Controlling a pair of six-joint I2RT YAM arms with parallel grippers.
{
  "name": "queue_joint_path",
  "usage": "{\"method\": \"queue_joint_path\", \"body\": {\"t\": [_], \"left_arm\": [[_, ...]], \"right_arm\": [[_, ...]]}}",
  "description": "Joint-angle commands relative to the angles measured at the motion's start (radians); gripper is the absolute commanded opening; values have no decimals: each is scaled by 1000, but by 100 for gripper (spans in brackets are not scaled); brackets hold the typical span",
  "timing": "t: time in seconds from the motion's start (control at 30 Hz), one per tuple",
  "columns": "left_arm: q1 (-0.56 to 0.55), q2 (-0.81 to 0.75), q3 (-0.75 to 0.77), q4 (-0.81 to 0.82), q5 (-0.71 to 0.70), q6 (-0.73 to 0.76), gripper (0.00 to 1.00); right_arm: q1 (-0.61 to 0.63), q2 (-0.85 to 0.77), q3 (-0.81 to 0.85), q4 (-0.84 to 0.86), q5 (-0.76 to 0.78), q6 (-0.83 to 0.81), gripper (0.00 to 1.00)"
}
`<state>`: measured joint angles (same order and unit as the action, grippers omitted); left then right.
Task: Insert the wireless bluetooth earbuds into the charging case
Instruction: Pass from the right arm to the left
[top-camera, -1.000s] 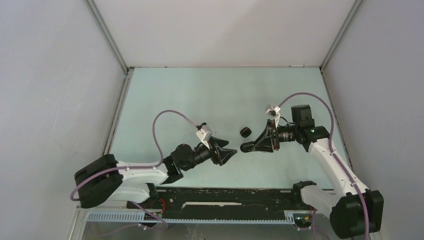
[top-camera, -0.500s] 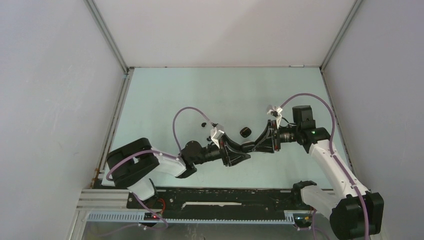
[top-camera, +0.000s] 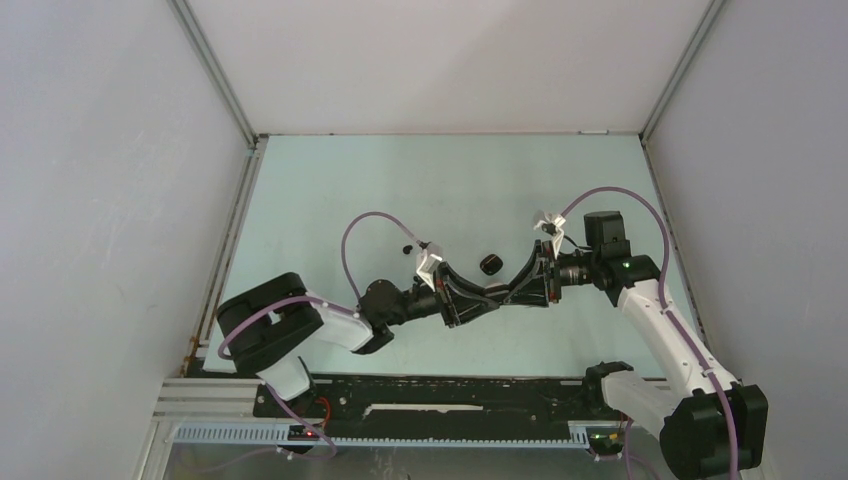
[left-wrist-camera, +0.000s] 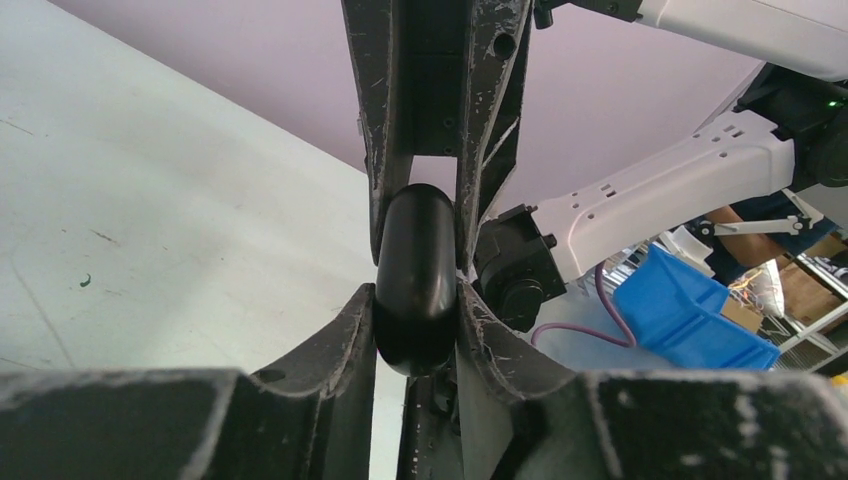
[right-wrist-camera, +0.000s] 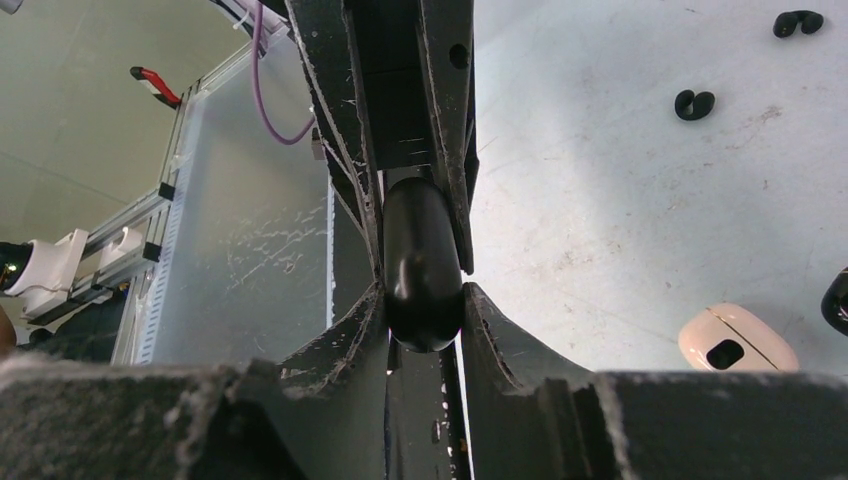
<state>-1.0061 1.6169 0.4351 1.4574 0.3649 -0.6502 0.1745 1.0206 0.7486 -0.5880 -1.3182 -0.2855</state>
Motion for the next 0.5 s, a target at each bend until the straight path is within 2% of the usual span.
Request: {"method": "queue_joint_path", "body": {"t": [0.0, 0.1, 0.23, 0.33, 0.47], "left_arm": [[6, 5, 20, 77, 21, 2, 27], [6, 10, 22, 77, 35, 14, 17], [5, 12, 13, 76, 60, 66, 1], [3, 14, -17, 72, 75, 123, 0], [-2, -6, -60, 5, 64, 211, 0]], "right_arm": [[-3, -10, 3, 10, -20, -19, 19], [-2, -10, 3, 9, -13, -22, 23], [0, -25, 7, -10, 22, -66, 49], [10, -59, 39, -125, 97, -224, 60], [56, -110, 41, -164, 186, -304, 65]]}}
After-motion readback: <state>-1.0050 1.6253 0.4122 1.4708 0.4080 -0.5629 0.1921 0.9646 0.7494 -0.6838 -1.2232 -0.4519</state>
